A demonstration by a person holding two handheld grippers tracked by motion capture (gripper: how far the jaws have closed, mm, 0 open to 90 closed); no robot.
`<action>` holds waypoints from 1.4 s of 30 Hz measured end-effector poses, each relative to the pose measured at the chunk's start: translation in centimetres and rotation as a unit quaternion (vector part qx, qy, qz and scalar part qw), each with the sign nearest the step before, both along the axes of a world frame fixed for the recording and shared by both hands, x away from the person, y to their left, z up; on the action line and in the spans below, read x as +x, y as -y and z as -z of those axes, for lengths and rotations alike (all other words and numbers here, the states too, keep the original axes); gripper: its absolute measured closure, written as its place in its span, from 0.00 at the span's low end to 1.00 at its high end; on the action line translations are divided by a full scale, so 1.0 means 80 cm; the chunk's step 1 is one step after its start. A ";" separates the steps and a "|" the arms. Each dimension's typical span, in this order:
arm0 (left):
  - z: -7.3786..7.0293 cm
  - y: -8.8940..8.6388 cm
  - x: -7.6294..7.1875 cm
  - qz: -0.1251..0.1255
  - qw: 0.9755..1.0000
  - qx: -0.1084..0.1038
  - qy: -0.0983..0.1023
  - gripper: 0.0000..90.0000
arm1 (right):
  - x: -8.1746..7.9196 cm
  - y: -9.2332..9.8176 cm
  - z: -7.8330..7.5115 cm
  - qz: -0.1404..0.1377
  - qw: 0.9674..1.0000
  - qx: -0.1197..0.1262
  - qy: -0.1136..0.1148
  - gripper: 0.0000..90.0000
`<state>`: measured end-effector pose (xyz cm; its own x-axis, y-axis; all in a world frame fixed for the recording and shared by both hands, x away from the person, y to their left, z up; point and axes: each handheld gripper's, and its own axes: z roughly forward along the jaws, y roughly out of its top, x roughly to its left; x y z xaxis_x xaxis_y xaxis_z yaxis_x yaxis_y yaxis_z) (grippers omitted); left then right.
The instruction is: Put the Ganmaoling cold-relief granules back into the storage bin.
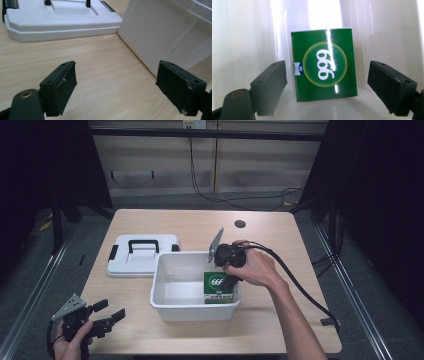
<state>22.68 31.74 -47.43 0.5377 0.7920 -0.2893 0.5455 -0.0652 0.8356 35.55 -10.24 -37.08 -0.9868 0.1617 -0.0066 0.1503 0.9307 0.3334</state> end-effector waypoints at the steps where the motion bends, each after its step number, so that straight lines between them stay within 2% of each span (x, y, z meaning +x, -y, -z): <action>1: 0.000 0.000 0.000 0.001 1.000 0.004 0.000 0.18 | -0.002 0.001 -0.002 0.006 1.000 0.005 0.002 0.18; 5: -0.001 0.000 0.001 -0.001 1.000 0.001 0.000 0.18 | -0.005 0.007 -0.009 0.031 0.999 0.034 0.017 0.18; 8: 0.001 0.000 0.003 -0.003 1.000 0.000 -0.005 0.18 | -0.006 0.012 -0.013 0.046 0.997 0.054 0.013 0.19; 12: 0.001 -0.001 0.003 -0.002 1.000 -0.002 -0.003 0.18 | -0.009 0.021 -0.014 0.059 0.996 0.066 0.014 0.19; 14: 0.001 0.000 0.004 -0.005 1.000 -0.003 -0.004 0.18 | -0.012 0.025 -0.015 0.074 0.995 0.068 0.030 0.18; 17: 0.001 0.001 0.004 -0.001 1.000 -0.001 -0.002 0.18 | -0.013 0.036 -0.015 0.084 0.992 0.095 0.023 0.18; 19: 0.000 0.000 0.003 -0.002 1.000 -0.003 0.000 0.18 | -0.016 0.043 -0.015 0.091 0.989 0.117 0.023 0.18; 24: -0.001 -0.002 0.003 -0.007 1.000 -0.004 0.002 0.18 | -0.020 0.060 -0.015 0.110 0.984 0.135 0.029 0.18; 27: -0.001 -0.001 0.002 -0.007 1.000 -0.004 0.006 0.18 | -0.025 0.069 -0.018 0.124 0.978 0.161 0.050 0.15; 30: -0.001 -0.001 0.002 -0.011 1.000 -0.005 0.004 0.18 | -0.030 0.076 -0.019 0.132 0.975 0.173 0.048 0.16; 32: -0.002 -0.002 0.001 -0.009 1.000 -0.003 0.005 0.18 | -0.033 0.083 -0.020 0.139 0.972 0.179 0.057 0.16; 33: -0.002 -0.001 0.001 -0.008 1.000 -0.002 0.006 0.18 | -0.035 0.086 -0.020 0.145 0.970 0.185 0.057 0.16; 35: -0.002 0.000 0.002 -0.008 1.000 -0.003 0.005 0.18 | -0.040 0.094 -0.019 0.155 0.963 0.213 0.053 0.16; 36: -0.002 0.001 0.002 -0.007 1.000 -0.003 0.005 0.18 | -0.042 0.098 -0.018 0.158 0.961 0.219 0.053 0.16; 38: -0.002 0.000 0.002 -0.007 1.000 -0.002 0.005 0.18 | -0.047 0.106 -0.019 0.170 0.959 0.217 0.059 0.16; 42: -0.002 -0.002 0.003 -0.009 1.000 -0.002 0.005 0.18 | -0.058 0.126 -0.017 0.194 0.950 0.236 0.067 0.16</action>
<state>22.88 31.87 -47.30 0.5267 0.7999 -0.2876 0.5387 -0.0524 0.8408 30.88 -20.29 -35.73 -0.8479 0.5290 0.0350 0.3772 0.5556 0.7410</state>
